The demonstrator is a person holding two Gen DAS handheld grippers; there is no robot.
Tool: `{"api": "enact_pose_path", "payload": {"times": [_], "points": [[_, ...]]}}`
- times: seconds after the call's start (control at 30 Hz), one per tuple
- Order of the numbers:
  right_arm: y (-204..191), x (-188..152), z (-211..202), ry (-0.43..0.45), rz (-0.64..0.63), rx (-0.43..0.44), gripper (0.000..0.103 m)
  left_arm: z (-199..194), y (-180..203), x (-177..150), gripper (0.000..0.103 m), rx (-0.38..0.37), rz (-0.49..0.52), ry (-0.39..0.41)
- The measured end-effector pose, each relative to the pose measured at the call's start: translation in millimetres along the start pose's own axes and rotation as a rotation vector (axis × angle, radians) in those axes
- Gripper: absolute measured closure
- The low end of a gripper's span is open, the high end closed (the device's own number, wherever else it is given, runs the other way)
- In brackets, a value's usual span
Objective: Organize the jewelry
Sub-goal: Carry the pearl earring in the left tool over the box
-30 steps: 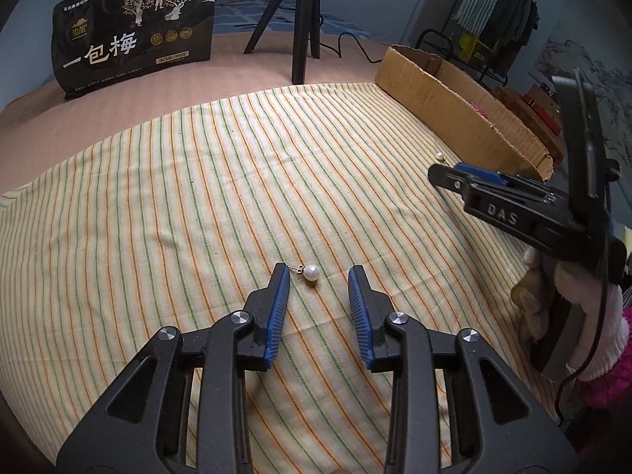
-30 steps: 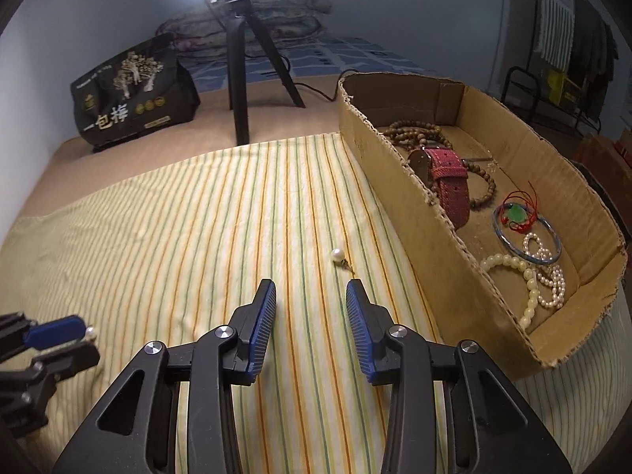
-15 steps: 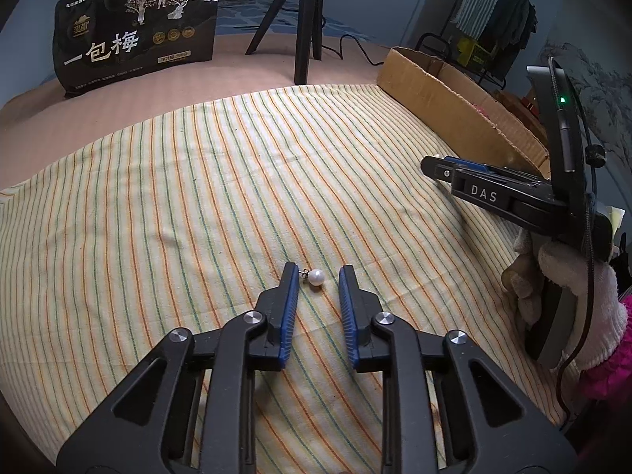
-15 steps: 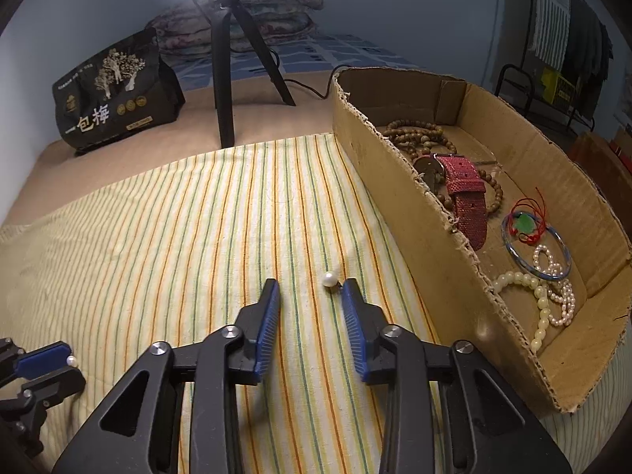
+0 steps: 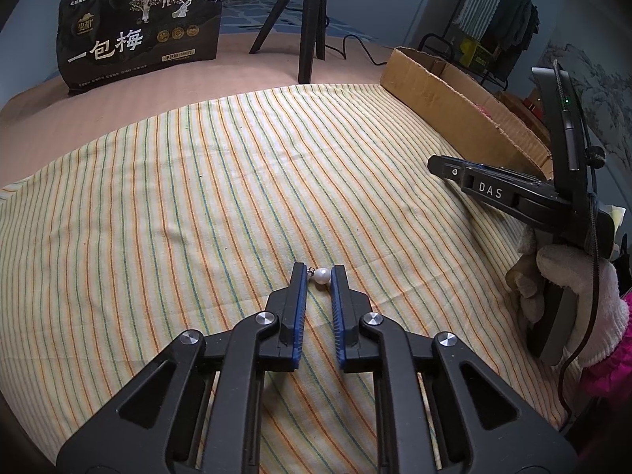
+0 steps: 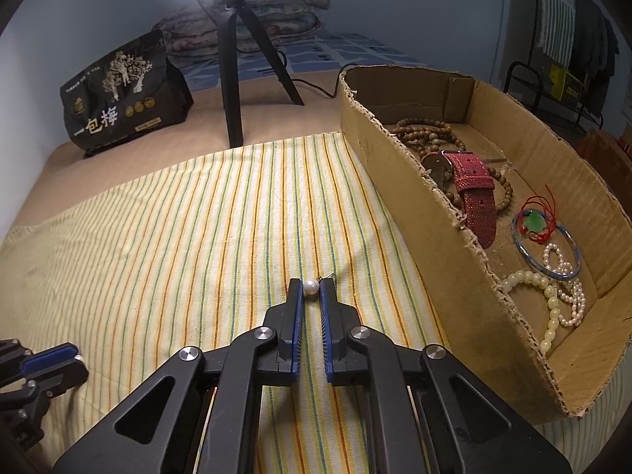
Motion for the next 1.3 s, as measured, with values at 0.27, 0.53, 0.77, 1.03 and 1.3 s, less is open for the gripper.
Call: {"api": "enact_pose_path", "payload": {"times": [0.27, 0.53, 0.77, 1.03, 1.3], "points": [[-4.7, -1.5, -5.9, 0.011, -0.016, 0.020, 0.096, -4.8, -3.1, -3.0, 0.093, 0.013, -0.008, -0.011], [-21.6, -8.2, -24.1, 0.015, -0.065, 0.070, 0.096, -19.4, -4.6, 2.1, 0.093, 0.044, -0.017, -0.013], [-30.5, -9.2, -53.7, 0.029, -0.102, 0.114, 0.096, -44.5, 12.6, 21.3, 0.093, 0.062, 0.017, 0.022], [-27.6, 1.1, -95.3, 0.059, -0.144, 0.143, 0.096, -79.8, 47.7, 50.9, 0.093, 0.039, 0.042, 0.058], [-4.4, 16.2, -138.6, 0.091, -0.163, 0.156, 0.096, -102.5, 90.9, 80.3, 0.093, 0.011, 0.048, 0.099]]}}
Point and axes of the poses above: each gripper's, at about its wrist camera, not at the fingertips, and z roughly the way its jaws point, y to its right, x to its top, the point moved 10 cm from there along z, roughly the way its jaws point, and after that the axes turned 11 degrees about x, right-handed, at the moved point
